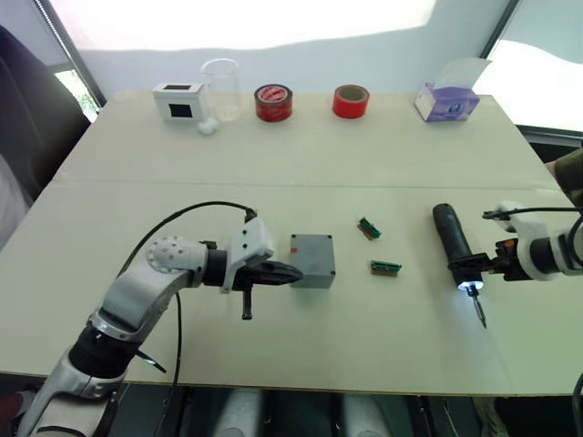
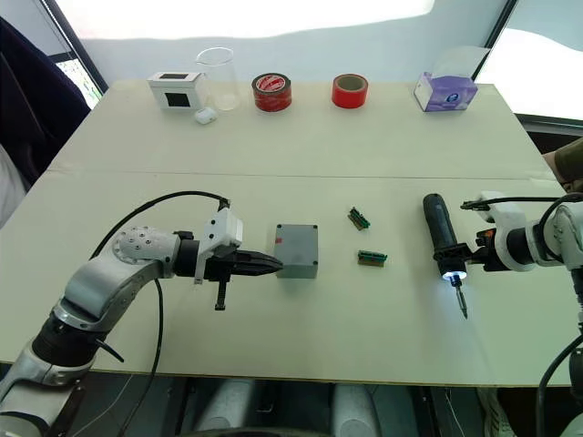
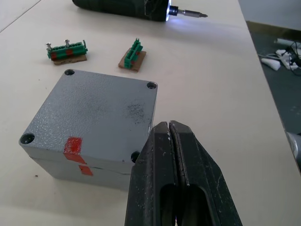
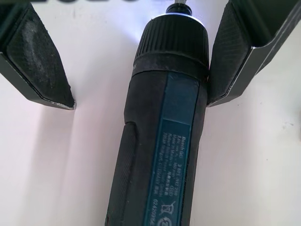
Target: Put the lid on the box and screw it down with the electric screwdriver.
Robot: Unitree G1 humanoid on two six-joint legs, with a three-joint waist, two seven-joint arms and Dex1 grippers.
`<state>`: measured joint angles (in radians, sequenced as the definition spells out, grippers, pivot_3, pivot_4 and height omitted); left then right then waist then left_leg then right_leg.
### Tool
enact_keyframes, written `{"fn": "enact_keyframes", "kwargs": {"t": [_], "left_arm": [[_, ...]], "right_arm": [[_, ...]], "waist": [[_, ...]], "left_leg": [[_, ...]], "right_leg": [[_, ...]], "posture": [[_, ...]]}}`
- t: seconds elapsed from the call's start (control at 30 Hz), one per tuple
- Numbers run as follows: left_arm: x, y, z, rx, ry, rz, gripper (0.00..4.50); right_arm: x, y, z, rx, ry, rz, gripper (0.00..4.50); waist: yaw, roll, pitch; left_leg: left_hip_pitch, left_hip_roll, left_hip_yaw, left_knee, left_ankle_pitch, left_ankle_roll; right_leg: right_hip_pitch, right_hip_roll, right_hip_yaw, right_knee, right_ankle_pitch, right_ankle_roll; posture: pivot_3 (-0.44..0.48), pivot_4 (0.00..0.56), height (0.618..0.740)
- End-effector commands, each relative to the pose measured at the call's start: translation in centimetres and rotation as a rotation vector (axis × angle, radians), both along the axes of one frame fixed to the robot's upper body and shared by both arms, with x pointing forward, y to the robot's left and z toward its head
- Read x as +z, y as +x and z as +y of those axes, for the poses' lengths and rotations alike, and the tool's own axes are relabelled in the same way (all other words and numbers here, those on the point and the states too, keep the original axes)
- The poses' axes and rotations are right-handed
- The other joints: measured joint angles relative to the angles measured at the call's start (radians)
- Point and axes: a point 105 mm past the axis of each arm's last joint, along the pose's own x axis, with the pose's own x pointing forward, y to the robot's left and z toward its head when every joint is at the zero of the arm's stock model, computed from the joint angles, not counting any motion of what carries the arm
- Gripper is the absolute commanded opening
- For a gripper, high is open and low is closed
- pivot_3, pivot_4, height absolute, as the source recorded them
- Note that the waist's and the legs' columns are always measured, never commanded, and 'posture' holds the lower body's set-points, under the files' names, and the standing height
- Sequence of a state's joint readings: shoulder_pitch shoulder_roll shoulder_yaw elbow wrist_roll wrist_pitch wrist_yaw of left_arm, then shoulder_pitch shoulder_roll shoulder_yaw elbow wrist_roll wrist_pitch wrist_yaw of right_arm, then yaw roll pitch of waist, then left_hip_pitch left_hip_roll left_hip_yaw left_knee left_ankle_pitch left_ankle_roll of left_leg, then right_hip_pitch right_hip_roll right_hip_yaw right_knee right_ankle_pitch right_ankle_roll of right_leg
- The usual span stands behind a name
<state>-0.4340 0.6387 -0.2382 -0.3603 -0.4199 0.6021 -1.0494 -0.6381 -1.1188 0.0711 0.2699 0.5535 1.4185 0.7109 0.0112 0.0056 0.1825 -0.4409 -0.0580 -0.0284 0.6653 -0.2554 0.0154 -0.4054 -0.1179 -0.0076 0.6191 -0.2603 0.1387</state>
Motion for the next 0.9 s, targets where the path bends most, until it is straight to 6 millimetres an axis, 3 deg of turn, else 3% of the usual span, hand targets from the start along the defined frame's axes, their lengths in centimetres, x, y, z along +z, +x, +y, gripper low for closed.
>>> {"fn": "enact_keyframes", "kwargs": {"t": [0.03,0.2,0.3,0.37,0.4,0.5,0.63,0.73,0.9], "left_arm": [[0.9,0.7,0.8,0.035,-0.006,-0.048,0.00],[0.4,1.9,1.7,0.086,0.010,-0.041,0.00],[-0.8,3.1,3.6,0.158,0.059,-0.046,0.00],[0.2,4.3,4.6,0.233,0.014,-0.053,0.00],[0.6,4.7,4.8,0.256,0.002,-0.061,0.00],[0.4,5.0,4.4,0.262,0.002,-0.062,0.00],[-0.9,4.5,3.4,0.228,0.046,-0.064,0.00],[-1.1,4.2,2.5,0.213,0.029,-0.054,0.00],[-1.5,4.3,1.9,0.203,0.042,-0.064,0.00]], "right_arm": [[1.3,0.9,-0.2,-0.012,-0.030,-0.065,4.48],[4.5,1.8,2.3,0.033,0.084,-0.172,4.48],[8.4,2.5,3.4,0.085,0.065,-0.318,4.48],[11.8,2.6,5.8,0.253,-0.009,-0.499,4.48],[12.6,2.5,7.6,0.382,-0.081,-0.588,4.48],[10.1,0.5,12.5,0.722,-0.169,-0.624,4.48],[6.1,-3.5,17.5,0.950,0.018,-0.543,4.48],[3.1,-5.2,19.0,1.021,0.039,-0.477,4.48],[1.8,-5.4,19.9,1.025,0.063,-0.457,4.48]], "waist": [[-0.001,0.000,0.000],[-0.002,0.000,0.000],[-0.001,0.001,0.000],[-0.001,0.001,0.000],[0.001,0.001,0.000],[0.003,-0.002,-0.001],[0.001,-0.003,-0.001],[0.002,-0.003,-0.001],[0.001,-0.003,-0.001]], "left_leg": [[0.000,0.000,0.000,0.000,0.000,0.000],[0.000,0.000,0.002,0.000,0.000,-0.001],[0.000,0.000,0.002,0.000,0.000,-0.001],[-0.001,0.000,0.002,0.000,0.000,-0.001],[-0.001,0.000,0.002,0.000,0.000,-0.001],[-0.002,0.000,0.001,0.000,-0.001,0.001],[-0.001,-0.001,0.002,0.002,-0.001,0.001],[-0.001,-0.001,0.001,0.002,0.000,0.001],[0.000,-0.001,0.001,0.003,-0.001,0.001]], "right_leg": [[0.000,0.000,0.000,0.000,0.000,0.000],[-0.003,0.000,0.002,0.003,0.000,0.000],[-0.005,0.000,0.002,0.006,0.000,0.000],[-0.006,0.000,0.003,0.007,0.000,0.000],[-0.007,0.000,0.003,0.008,0.000,0.000],[-0.007,0.001,0.002,0.009,-0.001,0.000],[-0.005,0.000,0.003,0.009,0.000,0.000],[-0.006,0.000,0.004,0.011,0.000,0.000],[-0.006,0.000,0.003,0.012,0.000,0.000]], "posture": [[0.000,0.150,0.740],[0.000,0.150,0.740],[0.000,0.150,0.740],[0.000,0.150,0.740],[0.000,0.150,0.740],[0.000,0.150,0.740],[0.000,0.150,0.740],[0.000,0.150,0.740],[0.000,0.150,0.740]]}}
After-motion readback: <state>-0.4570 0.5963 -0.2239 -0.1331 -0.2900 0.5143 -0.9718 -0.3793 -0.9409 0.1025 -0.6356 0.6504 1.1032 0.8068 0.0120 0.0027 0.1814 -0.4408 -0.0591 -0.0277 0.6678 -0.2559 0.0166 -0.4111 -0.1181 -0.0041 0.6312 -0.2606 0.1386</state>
